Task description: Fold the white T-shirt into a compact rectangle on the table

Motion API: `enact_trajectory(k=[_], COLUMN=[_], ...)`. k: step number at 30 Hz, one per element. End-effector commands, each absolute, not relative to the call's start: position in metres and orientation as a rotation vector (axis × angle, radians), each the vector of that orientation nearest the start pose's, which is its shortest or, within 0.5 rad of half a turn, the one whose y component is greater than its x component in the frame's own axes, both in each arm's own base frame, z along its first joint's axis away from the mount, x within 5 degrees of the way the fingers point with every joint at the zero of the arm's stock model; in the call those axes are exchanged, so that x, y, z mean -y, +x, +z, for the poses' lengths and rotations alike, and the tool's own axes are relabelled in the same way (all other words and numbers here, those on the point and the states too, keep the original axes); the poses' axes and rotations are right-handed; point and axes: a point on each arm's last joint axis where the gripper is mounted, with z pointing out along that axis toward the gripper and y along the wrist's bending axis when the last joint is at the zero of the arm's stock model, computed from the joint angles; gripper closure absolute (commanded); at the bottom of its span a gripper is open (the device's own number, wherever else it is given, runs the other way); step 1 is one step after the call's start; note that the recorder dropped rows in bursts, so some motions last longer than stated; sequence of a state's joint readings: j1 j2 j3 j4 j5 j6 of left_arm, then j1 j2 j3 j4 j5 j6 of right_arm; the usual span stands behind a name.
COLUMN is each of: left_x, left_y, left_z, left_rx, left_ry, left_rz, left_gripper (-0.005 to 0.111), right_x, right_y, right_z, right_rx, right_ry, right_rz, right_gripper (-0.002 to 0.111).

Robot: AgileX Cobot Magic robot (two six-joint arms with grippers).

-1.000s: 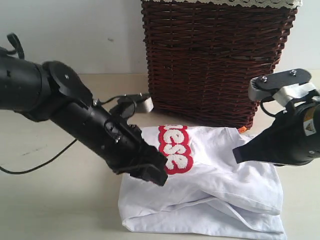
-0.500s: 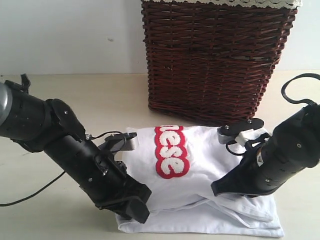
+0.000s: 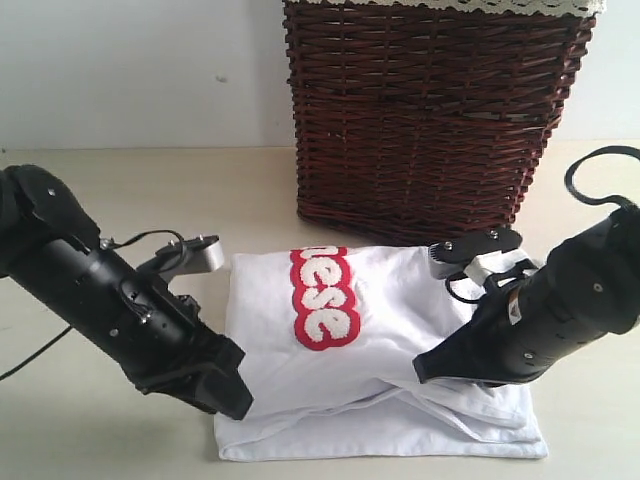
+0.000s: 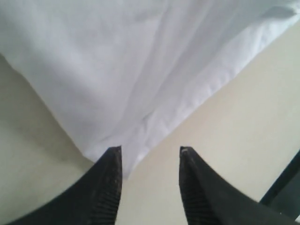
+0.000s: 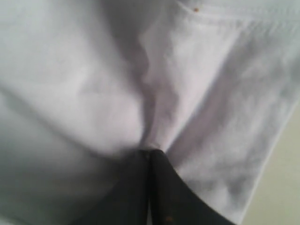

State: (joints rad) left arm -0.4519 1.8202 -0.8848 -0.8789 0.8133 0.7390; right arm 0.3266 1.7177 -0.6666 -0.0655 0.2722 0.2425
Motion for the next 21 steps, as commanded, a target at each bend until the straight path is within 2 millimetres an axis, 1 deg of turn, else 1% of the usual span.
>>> enact_trajectory(k=[1,4,6,8,11,14,18,21], left_x=[0.174,0.167,0.159,0.150,0.134,0.118,0.100,0.090], left_y=[0.238,0.227,0.218,0.208,0.187,0.162,0.126,0.106], left_z=[0.177,0.198,0.207,0.214,0.224,0.226,0.229,0.232], left_rx=[-2.781,-2.695,-2.636,-2.574,-2.476,-2.400,-2.299,-2.214], left_ry=[0.829,0.807,0.769,0.723,0.649,0.594,0.567,0.570], left_rz=[-0.971,-0.942,-0.894,-0.839,-0.778,-0.736,-0.752,-0.758], left_gripper=[0.066,0.067,0.072,0.079,0.093,0.106,0.107,0.107], right_x=[-0.081,-0.077,-0.074,-0.071,-0.064,-0.057,-0.046,-0.038], right_y=[0.246,0.235,0.227,0.218,0.198,0.177,0.146,0.124], right_z=[0.159,0.188,0.205,0.220,0.238,0.248,0.261,0.267], right_rx=[-2.726,-2.655,-2.613,-2.582,-2.554,-2.497,-2.401,-2.342], right_ry=[-0.198,-0.189,-0.184,-0.181,-0.180,-0.192,-0.183,-0.175], right_rz=[0.114,0.133,0.144,0.149,0.152,0.160,0.184,0.198], right_gripper=[0.106,0.106,0.106,0.106,0.106,0.106,0.106,0.106])
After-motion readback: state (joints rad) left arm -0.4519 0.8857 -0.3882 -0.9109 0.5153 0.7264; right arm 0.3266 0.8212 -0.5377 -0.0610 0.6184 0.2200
